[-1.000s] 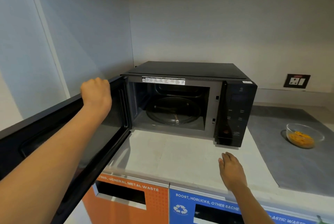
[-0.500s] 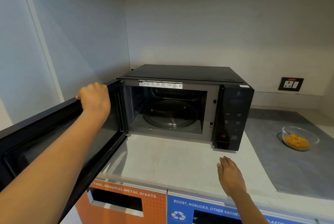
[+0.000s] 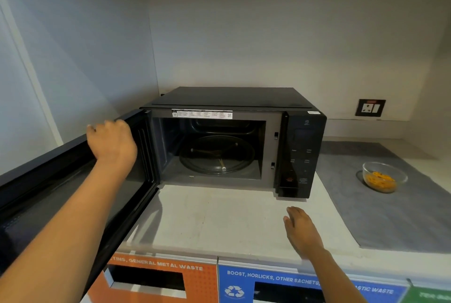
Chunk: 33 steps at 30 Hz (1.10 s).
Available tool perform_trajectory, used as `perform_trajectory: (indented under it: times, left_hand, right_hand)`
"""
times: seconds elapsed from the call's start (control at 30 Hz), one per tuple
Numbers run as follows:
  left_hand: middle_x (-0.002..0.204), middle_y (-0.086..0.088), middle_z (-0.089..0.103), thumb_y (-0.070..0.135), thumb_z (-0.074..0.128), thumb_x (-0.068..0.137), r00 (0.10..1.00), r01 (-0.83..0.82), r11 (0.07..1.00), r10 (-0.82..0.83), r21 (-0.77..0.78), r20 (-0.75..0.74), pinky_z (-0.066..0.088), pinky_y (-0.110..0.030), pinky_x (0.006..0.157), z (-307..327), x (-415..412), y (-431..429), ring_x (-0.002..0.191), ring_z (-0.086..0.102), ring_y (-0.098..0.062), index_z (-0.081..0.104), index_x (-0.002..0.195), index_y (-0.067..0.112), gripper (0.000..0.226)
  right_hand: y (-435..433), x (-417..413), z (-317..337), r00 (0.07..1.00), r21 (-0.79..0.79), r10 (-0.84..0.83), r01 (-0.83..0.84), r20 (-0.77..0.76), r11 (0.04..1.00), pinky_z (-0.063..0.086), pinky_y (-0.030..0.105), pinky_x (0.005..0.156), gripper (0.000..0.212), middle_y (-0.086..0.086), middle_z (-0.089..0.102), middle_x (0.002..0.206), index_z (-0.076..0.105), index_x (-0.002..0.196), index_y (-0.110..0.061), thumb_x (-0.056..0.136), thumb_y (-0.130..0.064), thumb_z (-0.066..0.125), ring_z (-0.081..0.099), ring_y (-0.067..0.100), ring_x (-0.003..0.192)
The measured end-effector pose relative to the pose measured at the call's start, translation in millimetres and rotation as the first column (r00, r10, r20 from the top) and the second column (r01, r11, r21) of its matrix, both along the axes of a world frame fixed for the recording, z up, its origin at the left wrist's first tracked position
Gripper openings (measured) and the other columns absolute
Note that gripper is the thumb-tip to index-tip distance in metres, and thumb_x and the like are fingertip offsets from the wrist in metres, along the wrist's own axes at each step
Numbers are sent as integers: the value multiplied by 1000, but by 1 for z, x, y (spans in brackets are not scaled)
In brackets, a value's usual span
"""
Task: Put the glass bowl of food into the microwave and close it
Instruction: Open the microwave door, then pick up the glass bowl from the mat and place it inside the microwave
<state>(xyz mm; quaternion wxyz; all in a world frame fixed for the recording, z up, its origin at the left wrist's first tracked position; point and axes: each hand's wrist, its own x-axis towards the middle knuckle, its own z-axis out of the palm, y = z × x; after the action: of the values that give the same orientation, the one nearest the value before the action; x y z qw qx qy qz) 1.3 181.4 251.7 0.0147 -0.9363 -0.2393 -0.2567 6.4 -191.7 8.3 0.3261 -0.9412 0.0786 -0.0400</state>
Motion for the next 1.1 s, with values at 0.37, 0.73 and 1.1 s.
perform_trajectory:
  times: [0.37,0.73,1.1]
  left_hand:
    - [113,-6,69,17,54,91,799,596,770,-538,-228,269,53,-42,79,-64,10,-127,101,64,-31,73,105,15,23]
    - [106,-1,74,22,55,91,478,692,206,-849,-692,226,54,-28,89,-110,56,-348,98,68,-17,75,99,21,21]
    - [124,-13,65,16,57,87,590,447,74,-773,-891,232,44,-31,99,-163,151,-563,117,59,-27,62,122,9,36]
  right_hand:
    - [-64,-8,54,830,344,-388,257,400,903,44,32,90,25,11,58,119,55,117,-12,93,-16,52,56,24,108]
    - [-215,15,80,759,338,-482,358,438,870,41,-1,59,28,22,57,115,55,115,3,88,-1,56,55,22,91]
    - [-337,79,35,879,348,-378,271,291,898,35,-6,78,79,20,39,137,37,134,0,67,-3,80,49,8,102]
